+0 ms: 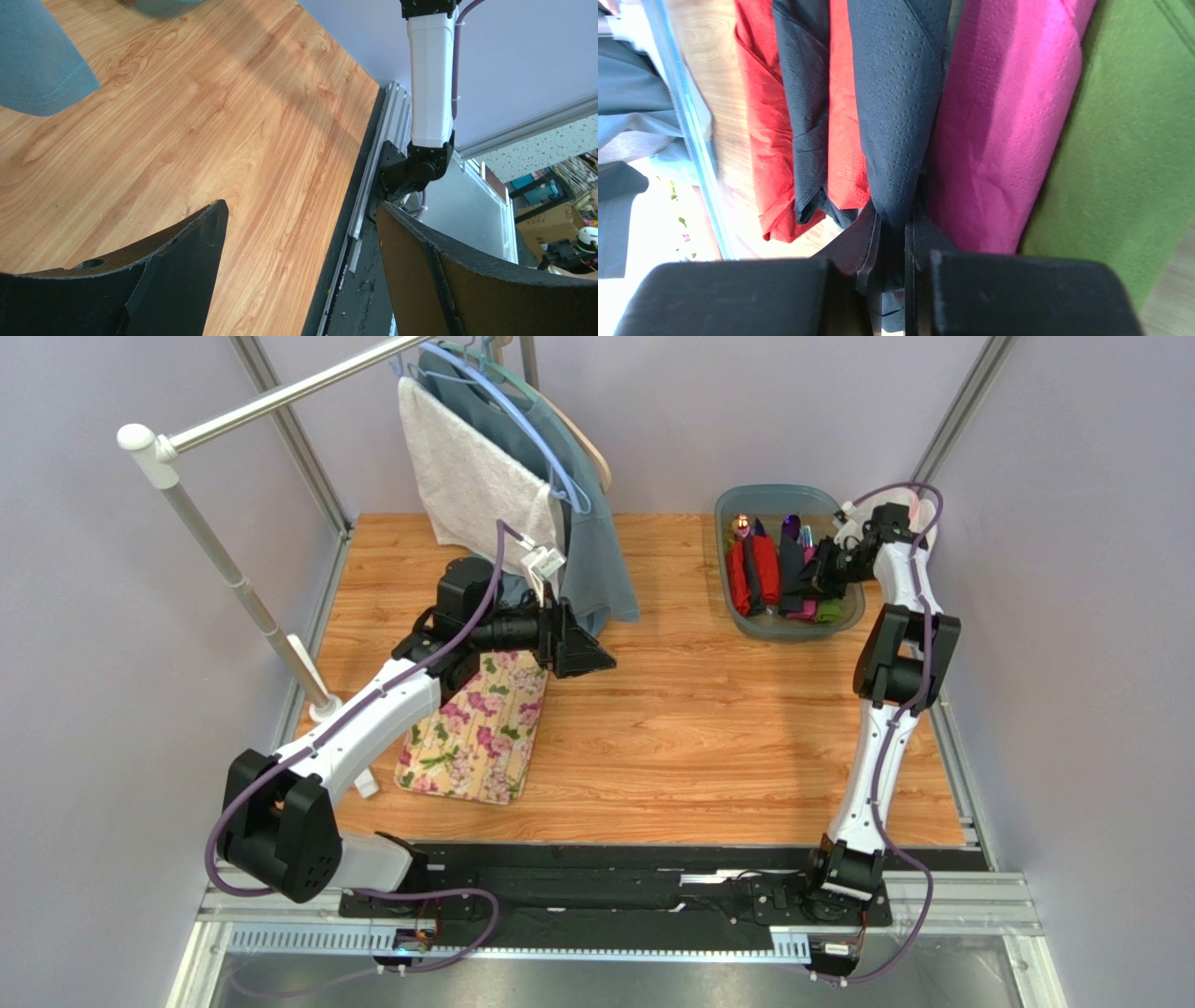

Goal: Place the utensils on the paper napkin and roll it up

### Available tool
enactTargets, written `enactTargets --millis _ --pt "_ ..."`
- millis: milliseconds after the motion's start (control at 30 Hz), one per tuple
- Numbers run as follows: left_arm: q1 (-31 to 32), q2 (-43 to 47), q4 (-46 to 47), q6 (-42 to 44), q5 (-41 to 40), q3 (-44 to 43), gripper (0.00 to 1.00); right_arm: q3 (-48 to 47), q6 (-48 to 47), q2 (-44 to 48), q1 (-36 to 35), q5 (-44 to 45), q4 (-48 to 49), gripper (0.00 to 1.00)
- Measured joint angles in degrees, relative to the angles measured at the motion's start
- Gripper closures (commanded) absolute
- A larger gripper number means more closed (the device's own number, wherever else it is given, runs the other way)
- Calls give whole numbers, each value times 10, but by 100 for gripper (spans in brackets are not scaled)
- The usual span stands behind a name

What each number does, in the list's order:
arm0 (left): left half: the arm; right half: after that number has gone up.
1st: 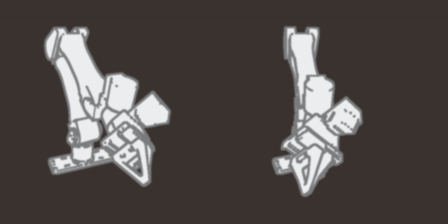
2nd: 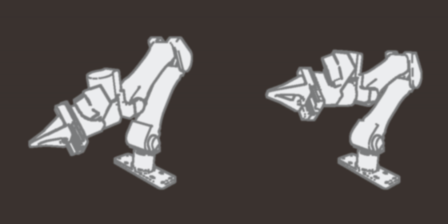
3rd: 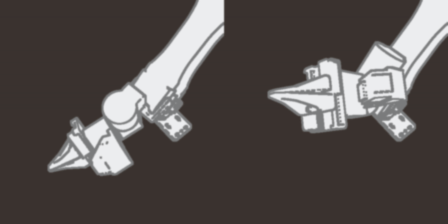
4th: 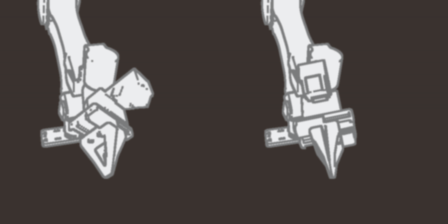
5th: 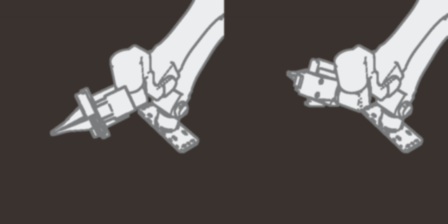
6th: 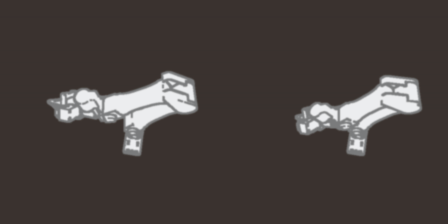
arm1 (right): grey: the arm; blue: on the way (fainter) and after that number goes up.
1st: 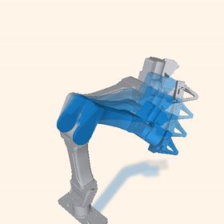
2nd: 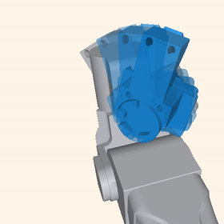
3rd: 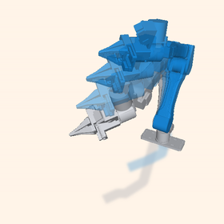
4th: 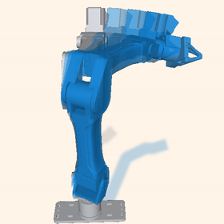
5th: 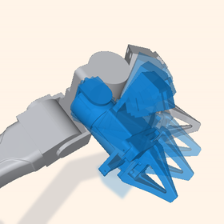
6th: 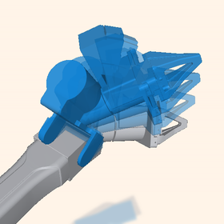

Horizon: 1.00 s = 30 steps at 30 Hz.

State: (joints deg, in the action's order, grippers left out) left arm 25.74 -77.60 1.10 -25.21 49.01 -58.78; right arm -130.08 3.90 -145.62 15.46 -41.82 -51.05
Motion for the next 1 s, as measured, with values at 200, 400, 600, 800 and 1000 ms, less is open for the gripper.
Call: enactTargets --millis 200,400,600,800,1000 --pt "0 0 0 0 0 0 14 -11 -9 -6 -2 19 -13 90" --pt "-4 0 0 -3 0 0 14 -17 -18 -6 -5 38 -23 71" --pt "-7 -5 4 -8 0 0 14 -20 -23 -6 -6 51 -32 58" --pt "-8 -14 17 -22 0 0 14 -23 -23 -6 -8 62 -36 57" --pt "-9 -16 22 -31 1 0 14 -24 -22 -4 -8 70 -38 52"
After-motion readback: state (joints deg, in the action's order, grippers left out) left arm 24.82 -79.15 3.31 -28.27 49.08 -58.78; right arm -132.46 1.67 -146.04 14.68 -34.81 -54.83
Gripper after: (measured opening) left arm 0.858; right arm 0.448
